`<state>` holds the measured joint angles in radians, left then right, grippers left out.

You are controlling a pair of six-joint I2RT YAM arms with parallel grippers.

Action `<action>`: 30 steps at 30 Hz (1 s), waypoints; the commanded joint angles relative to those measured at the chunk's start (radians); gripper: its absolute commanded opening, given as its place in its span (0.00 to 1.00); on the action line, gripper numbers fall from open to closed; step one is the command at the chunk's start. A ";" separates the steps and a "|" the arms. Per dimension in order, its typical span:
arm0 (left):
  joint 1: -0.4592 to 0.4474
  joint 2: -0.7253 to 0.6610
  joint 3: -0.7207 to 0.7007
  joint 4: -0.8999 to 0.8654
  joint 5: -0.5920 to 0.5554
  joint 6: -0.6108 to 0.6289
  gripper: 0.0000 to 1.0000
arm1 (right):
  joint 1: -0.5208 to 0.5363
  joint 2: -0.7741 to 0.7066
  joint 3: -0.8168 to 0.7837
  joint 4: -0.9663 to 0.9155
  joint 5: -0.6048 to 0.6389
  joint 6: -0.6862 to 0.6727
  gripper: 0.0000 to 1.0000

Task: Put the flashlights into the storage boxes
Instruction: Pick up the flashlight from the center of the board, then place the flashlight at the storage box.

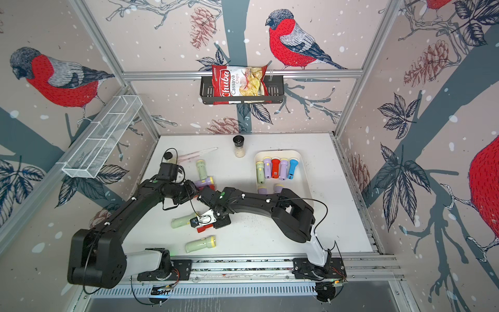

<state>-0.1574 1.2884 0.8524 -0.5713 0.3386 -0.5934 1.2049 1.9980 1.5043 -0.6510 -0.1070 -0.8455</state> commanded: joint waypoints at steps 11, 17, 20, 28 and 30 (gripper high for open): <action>-0.221 0.127 0.125 0.111 -0.010 -0.003 0.48 | -0.167 -0.418 -0.365 0.159 -0.079 0.385 0.31; -0.322 0.223 0.215 0.134 -0.024 -0.013 0.48 | -0.324 -0.597 -0.518 0.302 -0.206 0.675 0.28; -0.368 0.276 0.260 0.137 -0.029 -0.012 0.48 | -0.427 -0.710 -0.614 0.393 -0.295 0.828 0.27; -0.474 0.436 0.420 0.114 -0.036 0.007 0.48 | -0.822 -0.972 -0.831 0.465 -0.405 1.152 0.28; -0.493 0.468 0.453 0.111 -0.033 0.007 0.48 | -0.938 -0.977 -0.869 0.445 -0.453 1.206 0.32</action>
<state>-0.6346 1.7302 1.2713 -0.4549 0.3107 -0.5968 0.3607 1.0309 0.6697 -0.2279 -0.4664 0.2108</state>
